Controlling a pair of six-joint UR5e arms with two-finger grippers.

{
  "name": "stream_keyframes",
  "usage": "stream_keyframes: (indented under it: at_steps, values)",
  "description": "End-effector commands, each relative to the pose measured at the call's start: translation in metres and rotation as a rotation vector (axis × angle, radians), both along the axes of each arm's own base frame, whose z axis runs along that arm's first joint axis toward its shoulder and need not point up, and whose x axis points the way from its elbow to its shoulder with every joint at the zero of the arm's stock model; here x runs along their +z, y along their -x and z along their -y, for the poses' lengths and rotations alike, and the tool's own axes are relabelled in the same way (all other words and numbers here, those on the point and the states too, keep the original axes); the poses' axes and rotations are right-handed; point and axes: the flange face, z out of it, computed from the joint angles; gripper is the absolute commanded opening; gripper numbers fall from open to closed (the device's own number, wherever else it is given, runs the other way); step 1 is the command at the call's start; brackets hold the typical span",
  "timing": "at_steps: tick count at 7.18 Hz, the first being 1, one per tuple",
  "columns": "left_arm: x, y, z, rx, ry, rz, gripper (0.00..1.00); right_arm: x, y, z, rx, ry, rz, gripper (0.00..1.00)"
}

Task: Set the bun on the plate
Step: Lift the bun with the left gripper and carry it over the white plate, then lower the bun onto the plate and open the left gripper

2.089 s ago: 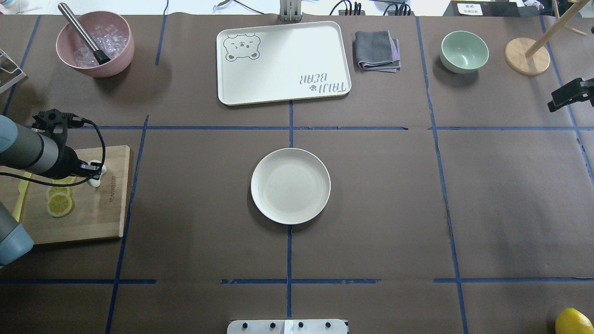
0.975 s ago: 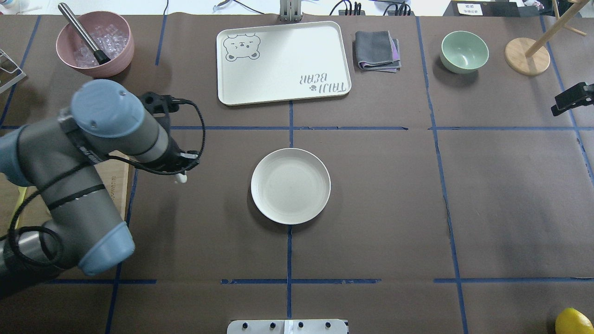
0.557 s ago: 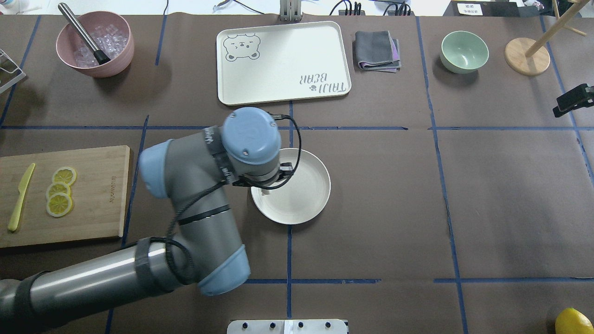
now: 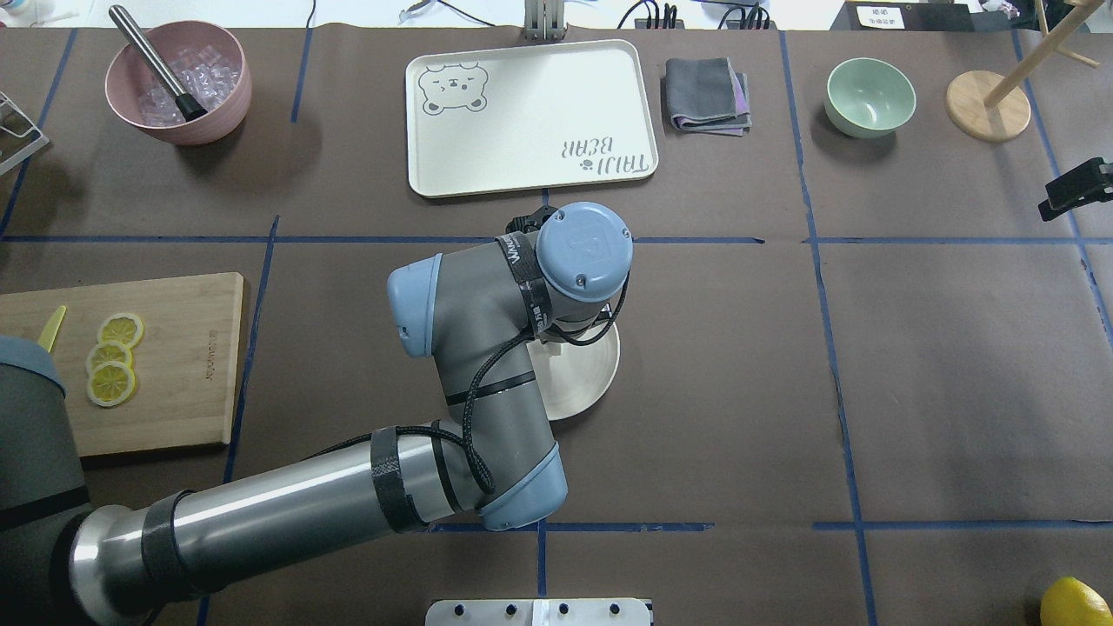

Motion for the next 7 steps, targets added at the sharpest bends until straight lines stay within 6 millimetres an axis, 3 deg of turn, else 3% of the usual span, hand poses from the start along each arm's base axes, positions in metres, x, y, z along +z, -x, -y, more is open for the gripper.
stream_keyframes:
  at_steps: [1, 2, 4, 6, 7]
  values:
    - [0.0222, -0.0020, -0.0004, 0.000, -0.003, -0.005, 0.28, 0.0015, -0.0006, 0.0004, 0.001, 0.001, -0.003, 1.00]
    - [0.0198, -0.0020, -0.0005, 0.001, -0.003, -0.010, 0.33, 0.0022, -0.0013, 0.0007, 0.001, 0.001, -0.004, 1.00]
    - [0.0219, -0.0021, -0.0005, 0.004, -0.005, -0.008, 0.57, 0.0022, -0.0013, 0.0007, 0.001, 0.001, -0.004, 1.00]
    - [0.0215, -0.0027, -0.0015, 0.005, -0.006, -0.011, 0.71, 0.0022, -0.0013, 0.0007, 0.001, 0.001, -0.004, 1.00]
    - [0.0201, -0.0017, -0.0007, 0.004, -0.006, -0.011, 0.96, 0.0031, -0.0022, 0.0010, 0.003, 0.002, -0.006, 1.00]
